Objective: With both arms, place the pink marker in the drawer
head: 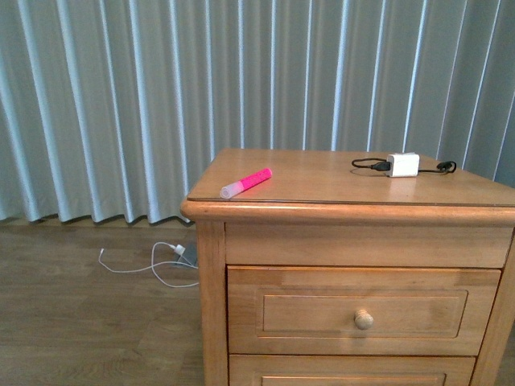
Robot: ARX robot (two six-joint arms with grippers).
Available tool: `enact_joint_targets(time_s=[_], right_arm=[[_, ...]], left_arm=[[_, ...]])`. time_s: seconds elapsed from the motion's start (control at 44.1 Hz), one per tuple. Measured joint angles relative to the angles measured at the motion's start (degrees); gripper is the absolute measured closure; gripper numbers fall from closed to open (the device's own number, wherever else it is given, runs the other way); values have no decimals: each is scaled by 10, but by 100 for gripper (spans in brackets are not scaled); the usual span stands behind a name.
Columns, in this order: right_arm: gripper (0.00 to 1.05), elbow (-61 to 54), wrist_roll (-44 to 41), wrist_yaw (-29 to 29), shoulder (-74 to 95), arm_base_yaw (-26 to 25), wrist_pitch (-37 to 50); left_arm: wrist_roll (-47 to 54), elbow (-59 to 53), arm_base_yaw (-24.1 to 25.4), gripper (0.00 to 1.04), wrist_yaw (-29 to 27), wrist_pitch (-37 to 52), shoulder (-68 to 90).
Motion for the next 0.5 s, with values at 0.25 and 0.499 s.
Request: enact_joint_targets(time_s=[0.25, 0.499], right_arm=[[9, 0, 0, 0, 0, 0, 0], [9, 0, 0, 0, 0, 0, 0]], left_arm=[[0, 0, 0, 6, 0, 0, 0], [0, 0, 0, 6, 0, 0, 0]])
